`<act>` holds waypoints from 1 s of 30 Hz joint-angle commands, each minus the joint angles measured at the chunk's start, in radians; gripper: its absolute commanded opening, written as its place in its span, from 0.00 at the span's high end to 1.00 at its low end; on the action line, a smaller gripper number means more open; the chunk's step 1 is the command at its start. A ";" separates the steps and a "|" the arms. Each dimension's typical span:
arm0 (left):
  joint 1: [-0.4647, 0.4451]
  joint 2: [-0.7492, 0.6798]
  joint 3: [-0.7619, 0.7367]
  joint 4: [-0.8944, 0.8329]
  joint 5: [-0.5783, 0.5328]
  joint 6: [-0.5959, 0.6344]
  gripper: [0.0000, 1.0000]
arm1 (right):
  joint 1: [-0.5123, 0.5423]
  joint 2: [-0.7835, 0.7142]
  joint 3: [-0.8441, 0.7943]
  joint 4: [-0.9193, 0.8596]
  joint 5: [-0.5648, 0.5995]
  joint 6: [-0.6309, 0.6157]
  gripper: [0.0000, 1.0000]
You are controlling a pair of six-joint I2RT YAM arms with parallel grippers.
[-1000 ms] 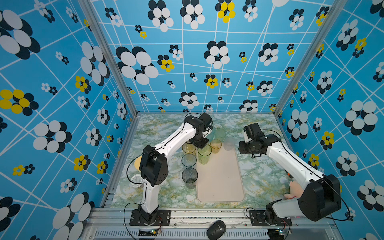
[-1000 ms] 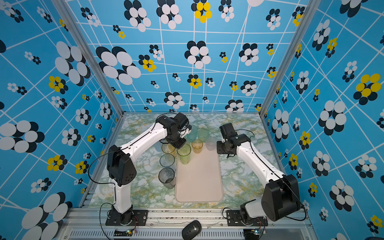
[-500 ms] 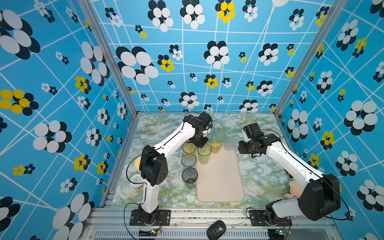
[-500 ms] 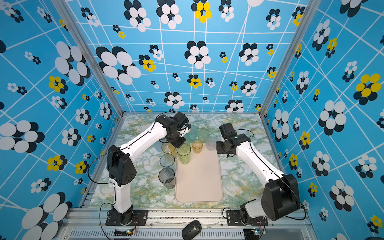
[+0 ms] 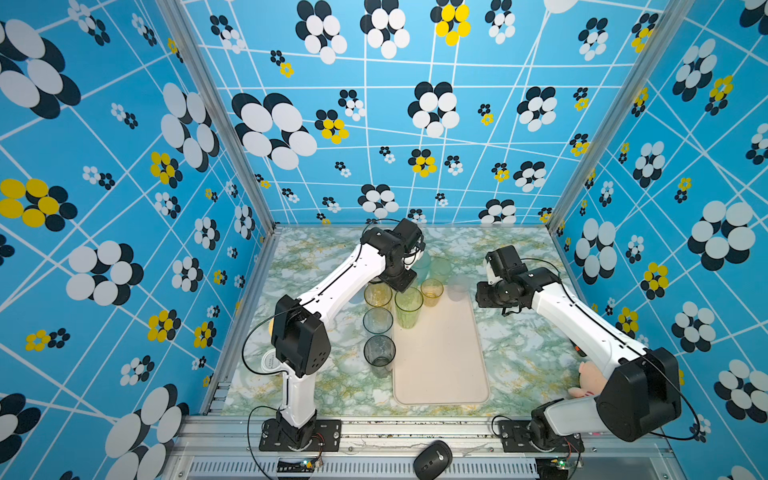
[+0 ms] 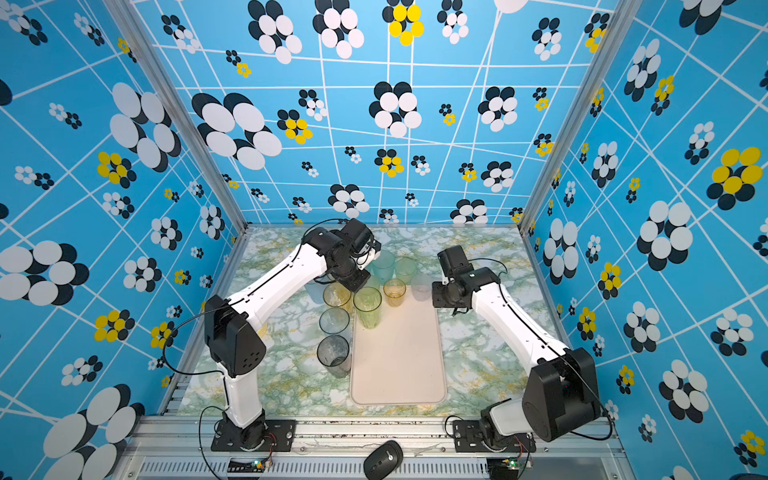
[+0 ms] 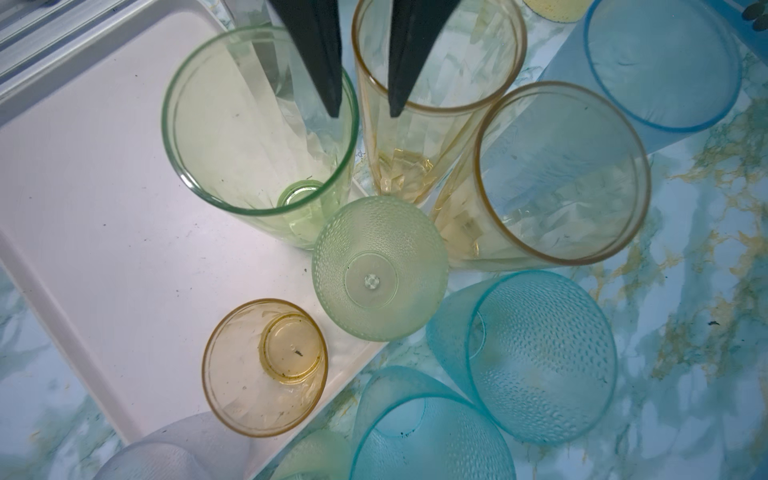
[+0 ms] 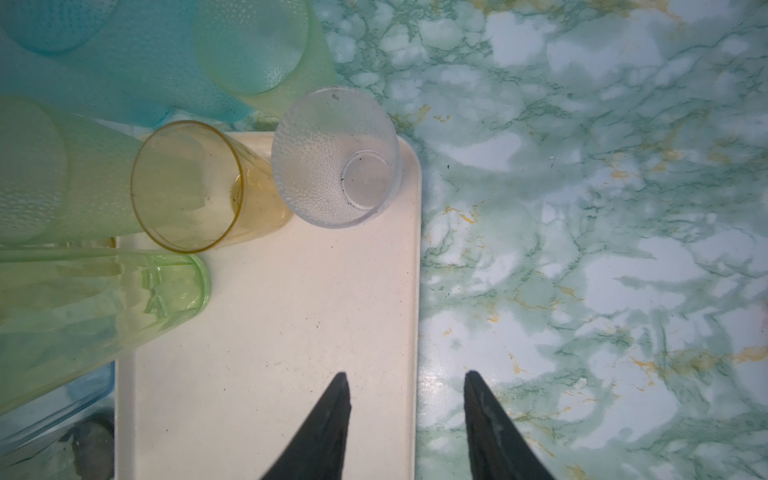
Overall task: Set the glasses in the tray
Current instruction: 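Open the left gripper and raise it off the green glass, then swing the left gripper over the dark grey glass nearest the robot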
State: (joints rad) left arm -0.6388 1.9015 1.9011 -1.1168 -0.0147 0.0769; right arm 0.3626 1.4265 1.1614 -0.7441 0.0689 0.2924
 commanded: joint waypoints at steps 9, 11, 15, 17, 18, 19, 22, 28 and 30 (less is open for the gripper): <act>-0.068 -0.355 -0.156 0.051 -0.061 -0.053 0.82 | 0.076 0.049 0.043 0.059 -0.053 0.034 0.53; -0.068 -0.439 -0.219 0.035 -0.070 -0.094 0.83 | 0.083 0.059 0.048 0.067 -0.056 0.038 0.53; -0.069 -0.593 -0.363 -0.031 -0.065 -0.198 0.85 | 0.088 0.071 0.055 0.077 -0.057 0.047 0.54; -0.070 -0.648 -0.437 -0.066 -0.057 -0.247 0.86 | 0.090 0.069 0.053 0.083 -0.059 0.049 0.53; -0.071 -0.674 -0.472 -0.083 -0.051 -0.272 0.86 | 0.091 0.069 0.054 0.084 -0.061 0.051 0.53; -0.071 -0.698 -0.508 -0.098 -0.047 -0.298 0.86 | 0.092 0.069 0.054 0.087 -0.064 0.053 0.53; -0.071 -0.765 -0.599 -0.113 -0.003 -0.359 0.86 | 0.100 0.071 0.056 0.087 -0.069 0.056 0.54; -0.076 -0.847 -0.726 -0.082 0.081 -0.442 0.86 | 0.115 0.069 0.046 0.091 -0.073 0.064 0.54; -0.082 -0.856 -0.755 -0.082 0.081 -0.458 0.86 | 0.118 0.066 0.041 0.091 -0.071 0.065 0.54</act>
State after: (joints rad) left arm -0.7105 1.0676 1.1774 -1.1881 0.0292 -0.3191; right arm 0.4717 1.4879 1.1885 -0.6613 0.0090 0.3382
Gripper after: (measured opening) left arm 0.142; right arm 0.465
